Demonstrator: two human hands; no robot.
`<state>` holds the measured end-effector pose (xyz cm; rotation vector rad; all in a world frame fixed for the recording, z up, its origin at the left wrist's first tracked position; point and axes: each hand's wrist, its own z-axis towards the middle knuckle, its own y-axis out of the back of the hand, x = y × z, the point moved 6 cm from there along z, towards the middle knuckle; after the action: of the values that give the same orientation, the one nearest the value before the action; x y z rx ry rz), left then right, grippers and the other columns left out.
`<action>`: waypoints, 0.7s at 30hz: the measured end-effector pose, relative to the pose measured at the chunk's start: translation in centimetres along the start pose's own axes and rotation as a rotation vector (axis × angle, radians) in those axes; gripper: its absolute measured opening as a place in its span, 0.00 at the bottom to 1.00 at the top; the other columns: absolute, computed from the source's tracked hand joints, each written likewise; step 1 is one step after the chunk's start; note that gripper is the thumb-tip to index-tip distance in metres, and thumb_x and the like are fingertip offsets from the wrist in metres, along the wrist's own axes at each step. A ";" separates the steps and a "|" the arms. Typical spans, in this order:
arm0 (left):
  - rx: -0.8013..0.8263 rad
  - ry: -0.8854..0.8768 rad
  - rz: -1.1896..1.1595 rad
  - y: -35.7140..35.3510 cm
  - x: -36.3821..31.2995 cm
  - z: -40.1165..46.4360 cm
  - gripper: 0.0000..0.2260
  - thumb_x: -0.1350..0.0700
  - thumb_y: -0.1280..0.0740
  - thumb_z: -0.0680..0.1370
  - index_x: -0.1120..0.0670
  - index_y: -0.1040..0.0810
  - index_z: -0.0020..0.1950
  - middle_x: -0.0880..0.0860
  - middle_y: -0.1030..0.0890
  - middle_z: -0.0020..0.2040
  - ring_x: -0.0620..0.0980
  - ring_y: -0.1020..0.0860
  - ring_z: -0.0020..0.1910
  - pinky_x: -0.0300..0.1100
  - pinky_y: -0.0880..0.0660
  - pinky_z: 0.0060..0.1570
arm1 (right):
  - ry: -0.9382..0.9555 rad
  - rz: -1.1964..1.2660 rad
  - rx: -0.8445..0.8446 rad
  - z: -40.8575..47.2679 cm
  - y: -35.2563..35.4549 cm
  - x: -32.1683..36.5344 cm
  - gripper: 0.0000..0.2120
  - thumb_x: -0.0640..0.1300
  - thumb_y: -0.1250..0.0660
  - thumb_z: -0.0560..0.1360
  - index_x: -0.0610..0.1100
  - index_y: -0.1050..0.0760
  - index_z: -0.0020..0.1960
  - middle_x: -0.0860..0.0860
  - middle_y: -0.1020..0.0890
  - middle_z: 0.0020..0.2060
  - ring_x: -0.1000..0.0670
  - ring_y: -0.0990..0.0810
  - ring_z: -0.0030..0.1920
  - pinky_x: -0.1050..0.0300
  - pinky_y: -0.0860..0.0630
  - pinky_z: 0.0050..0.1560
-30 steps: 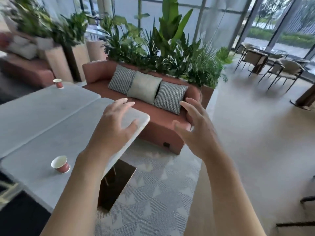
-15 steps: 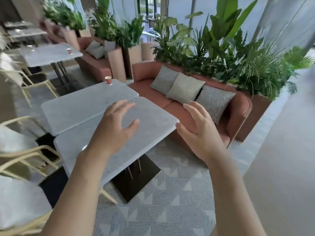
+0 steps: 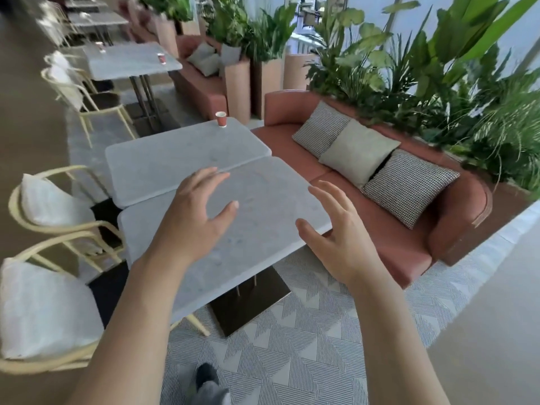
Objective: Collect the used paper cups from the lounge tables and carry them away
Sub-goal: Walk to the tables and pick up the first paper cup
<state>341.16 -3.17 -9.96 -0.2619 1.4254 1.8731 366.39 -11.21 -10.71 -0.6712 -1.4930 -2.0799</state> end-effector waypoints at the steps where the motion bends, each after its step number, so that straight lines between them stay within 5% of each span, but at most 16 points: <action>1: -0.002 0.002 -0.012 -0.2 0.9 0.8 0.24 0.47 0.31 0.82 0.49 0.26 0.78 0.48 0.30 0.78 0.46 0.35 0.78 0.41 0.37 0.74 | -0.003 0.000 0.008 0.9 -0.8 0.1 0.32 0.62 0.35 0.78 0.52 0.33 0.80 0.56 0.36 0.81 0.54 0.40 0.82 0.38 0.37 0.79; 13: -0.005 -0.083 -0.162 -0.1 9.6 15.3 0.23 0.51 0.29 0.81 0.54 0.24 0.76 0.52 0.27 0.77 0.51 0.31 0.78 0.44 0.36 0.77 | -0.069 -0.168 -0.002 14.3 -5.9 3.1 0.32 0.59 0.31 0.80 0.52 0.33 0.81 0.56 0.37 0.81 0.51 0.40 0.82 0.39 0.37 0.79; 21: -0.059 0.059 -0.143 3.9 19.7 19.2 0.23 0.53 0.29 0.82 0.55 0.24 0.76 0.53 0.27 0.77 0.50 0.33 0.79 0.37 0.41 0.76 | -0.021 -0.193 0.120 21.6 -14.2 6.3 0.33 0.59 0.32 0.80 0.52 0.35 0.82 0.54 0.38 0.82 0.51 0.43 0.83 0.40 0.37 0.80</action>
<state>330.03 22.25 -11.44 -0.4397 1.3555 1.8054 354.78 12.78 -10.76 -0.5228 -1.7395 -2.1072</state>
